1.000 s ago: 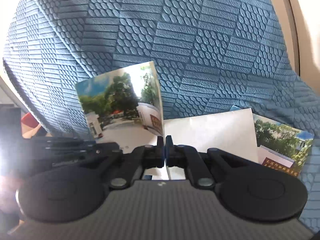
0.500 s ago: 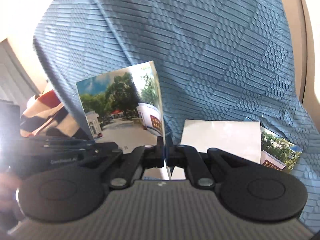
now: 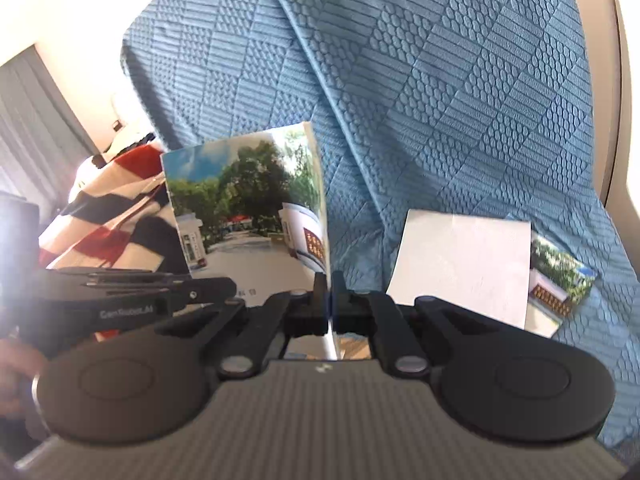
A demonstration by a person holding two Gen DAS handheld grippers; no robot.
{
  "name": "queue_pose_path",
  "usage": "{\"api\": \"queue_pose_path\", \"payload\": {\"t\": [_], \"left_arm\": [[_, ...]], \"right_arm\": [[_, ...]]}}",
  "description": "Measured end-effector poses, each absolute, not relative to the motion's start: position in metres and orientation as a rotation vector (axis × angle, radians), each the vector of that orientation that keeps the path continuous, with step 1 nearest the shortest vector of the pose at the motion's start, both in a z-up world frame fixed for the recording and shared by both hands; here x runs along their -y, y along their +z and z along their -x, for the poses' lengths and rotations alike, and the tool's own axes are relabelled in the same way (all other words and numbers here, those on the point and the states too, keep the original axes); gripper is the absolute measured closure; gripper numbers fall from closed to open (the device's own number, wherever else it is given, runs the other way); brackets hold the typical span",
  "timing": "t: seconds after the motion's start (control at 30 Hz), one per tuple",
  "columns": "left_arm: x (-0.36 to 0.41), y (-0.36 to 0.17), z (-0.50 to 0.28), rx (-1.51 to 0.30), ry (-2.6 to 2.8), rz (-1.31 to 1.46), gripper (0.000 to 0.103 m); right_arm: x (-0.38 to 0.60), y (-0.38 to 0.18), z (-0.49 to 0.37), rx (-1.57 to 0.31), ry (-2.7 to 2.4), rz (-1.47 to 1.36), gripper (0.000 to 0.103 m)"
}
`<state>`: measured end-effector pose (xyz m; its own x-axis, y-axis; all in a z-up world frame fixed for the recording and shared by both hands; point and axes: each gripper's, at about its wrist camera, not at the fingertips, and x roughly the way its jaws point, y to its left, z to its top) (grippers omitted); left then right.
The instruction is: Organize objects
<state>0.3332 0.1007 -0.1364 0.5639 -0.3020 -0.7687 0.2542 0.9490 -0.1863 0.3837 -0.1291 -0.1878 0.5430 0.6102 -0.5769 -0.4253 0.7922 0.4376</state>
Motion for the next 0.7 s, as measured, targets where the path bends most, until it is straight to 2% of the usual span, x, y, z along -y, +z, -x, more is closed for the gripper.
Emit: {"api": "queue_pose_path", "payload": {"t": [0.33,0.7], "left_arm": [[-0.105,-0.143,-0.271,-1.010,-0.311,0.079,0.096],[-0.117,-0.172,-0.240,-1.106,-0.268,0.153,0.095]], "right_arm": [[0.122,-0.187,-0.334,-0.889,0.643,-0.148,0.099],[0.122,-0.208,-0.305,-1.024,0.639,-0.182,0.099]]}}
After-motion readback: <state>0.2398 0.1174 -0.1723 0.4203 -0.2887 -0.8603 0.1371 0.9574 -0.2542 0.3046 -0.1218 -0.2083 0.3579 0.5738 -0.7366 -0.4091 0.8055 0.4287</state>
